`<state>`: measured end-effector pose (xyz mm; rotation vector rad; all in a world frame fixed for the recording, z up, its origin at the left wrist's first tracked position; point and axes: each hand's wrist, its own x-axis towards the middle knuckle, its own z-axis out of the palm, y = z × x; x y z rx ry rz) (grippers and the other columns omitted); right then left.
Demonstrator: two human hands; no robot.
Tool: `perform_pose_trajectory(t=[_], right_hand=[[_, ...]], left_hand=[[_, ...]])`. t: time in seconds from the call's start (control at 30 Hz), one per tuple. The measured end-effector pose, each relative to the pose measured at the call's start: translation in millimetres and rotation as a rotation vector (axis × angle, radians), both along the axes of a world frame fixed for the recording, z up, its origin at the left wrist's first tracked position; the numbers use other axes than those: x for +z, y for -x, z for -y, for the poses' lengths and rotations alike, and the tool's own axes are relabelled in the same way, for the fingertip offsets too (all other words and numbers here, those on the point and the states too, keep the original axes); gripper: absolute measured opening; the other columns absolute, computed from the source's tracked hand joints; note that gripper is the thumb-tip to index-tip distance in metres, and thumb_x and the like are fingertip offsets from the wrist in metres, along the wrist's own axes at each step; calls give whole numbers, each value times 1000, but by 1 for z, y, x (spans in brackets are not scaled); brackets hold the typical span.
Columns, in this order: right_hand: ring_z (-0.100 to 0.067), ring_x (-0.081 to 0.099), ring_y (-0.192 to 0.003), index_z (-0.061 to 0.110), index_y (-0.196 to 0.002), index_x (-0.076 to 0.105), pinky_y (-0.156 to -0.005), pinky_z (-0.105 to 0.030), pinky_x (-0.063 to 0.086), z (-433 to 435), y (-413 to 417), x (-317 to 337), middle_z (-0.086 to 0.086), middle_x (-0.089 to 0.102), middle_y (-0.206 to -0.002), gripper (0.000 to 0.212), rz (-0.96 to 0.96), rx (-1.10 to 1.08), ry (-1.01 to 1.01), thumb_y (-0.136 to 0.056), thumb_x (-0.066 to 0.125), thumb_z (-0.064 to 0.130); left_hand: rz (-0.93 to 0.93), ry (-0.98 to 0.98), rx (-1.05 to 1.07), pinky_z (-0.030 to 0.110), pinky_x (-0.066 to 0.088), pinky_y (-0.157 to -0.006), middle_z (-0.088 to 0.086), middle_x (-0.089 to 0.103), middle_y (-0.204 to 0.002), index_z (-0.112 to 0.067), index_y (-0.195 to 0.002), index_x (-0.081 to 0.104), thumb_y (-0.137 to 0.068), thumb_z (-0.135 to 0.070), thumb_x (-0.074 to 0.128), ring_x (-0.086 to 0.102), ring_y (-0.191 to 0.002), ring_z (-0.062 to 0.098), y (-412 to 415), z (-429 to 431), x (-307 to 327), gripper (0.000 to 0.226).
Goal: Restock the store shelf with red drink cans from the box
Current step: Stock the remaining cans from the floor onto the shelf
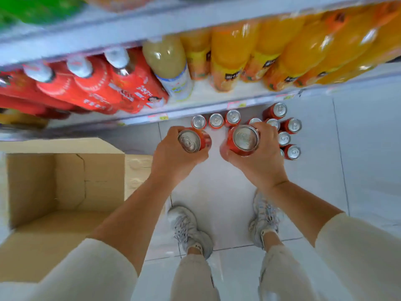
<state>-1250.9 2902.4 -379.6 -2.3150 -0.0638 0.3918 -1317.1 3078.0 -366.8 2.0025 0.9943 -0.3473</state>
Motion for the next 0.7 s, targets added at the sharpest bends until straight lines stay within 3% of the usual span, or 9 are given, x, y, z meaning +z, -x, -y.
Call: perform_pose_trajectory(t=[0.1, 0.2, 0.3, 0.37, 0.43, 0.5, 0.6, 0.7], right_hand=[[-8, 49, -98, 21, -110, 51, -86, -20, 43, -2, -10, 126, 17, 45, -101, 65, 11, 19, -80, -58, 87, 35], [-20, 61, -93, 25, -107, 55, -77, -37, 53, -4, -22, 253, 4, 54, -107, 69, -49, 46, -147, -50, 89, 44], [0, 62, -70, 27, -100, 56, -54, -19, 48, 0, -29, 380, 2, 57, -102, 59, -23, 101, -271, -50, 83, 43], [14, 55, -81, 38, -101, 48, -68, -3, 41, 3, -31, 457, 11, 49, -104, 55, 126, 129, -353, -52, 72, 46], [15, 51, -93, 40, -105, 45, -78, 0, 34, 7, -34, 519, 12, 50, -106, 61, 245, 178, -391, -49, 67, 52], [11, 53, -95, 38, -106, 47, -81, -3, 36, 9, -42, 569, 12, 55, -107, 61, 342, 257, -454, -51, 68, 51], [9, 56, -96, 40, -106, 48, -82, -7, 41, 9, -54, 630, 27, 55, -107, 58, 440, 361, -533, -54, 71, 45], [-1, 58, -104, 36, -114, 49, -88, -20, 48, -1, -67, 675, 11, 55, -114, 63, 502, 417, -542, -58, 76, 37]], left_hand=[[70, 1, -8, 30, 50, -81, -18, 61, -88, -33, -110, 52, -62, -47, 85, 62, -91, 14, -3, -8, 126, 61], [164, -19, 30, 27, 44, -74, -20, 59, -88, -34, -113, 45, -63, -47, 84, 61, -88, 13, -5, -9, 262, 65], [270, -95, 20, 35, 52, -75, -18, 61, -86, -42, -101, 35, -50, -66, 73, 66, -85, 18, -4, -5, 383, 68], [338, -158, -36, 39, 54, -77, -13, 65, -86, -40, -102, 36, -47, -75, 68, 67, -86, 22, -4, -3, 450, 73], [393, -226, -70, 39, 53, -77, -10, 67, -89, -37, -107, 39, -48, -81, 65, 68, -87, 24, -4, 0, 510, 78], [472, -318, -58, 37, 52, -72, -10, 68, -87, -38, -108, 40, -45, -84, 58, 68, -86, 23, -5, 4, 561, 80], [585, -402, -7, 23, 44, -65, -20, 66, -83, -44, -106, 43, -46, -81, 57, 63, -79, 10, -5, 8, 621, 72], [671, -453, 47, 15, 41, -63, -30, 64, -84, -46, -105, 44, -51, -74, 61, 62, -76, -2, -4, 1, 664, 63]])
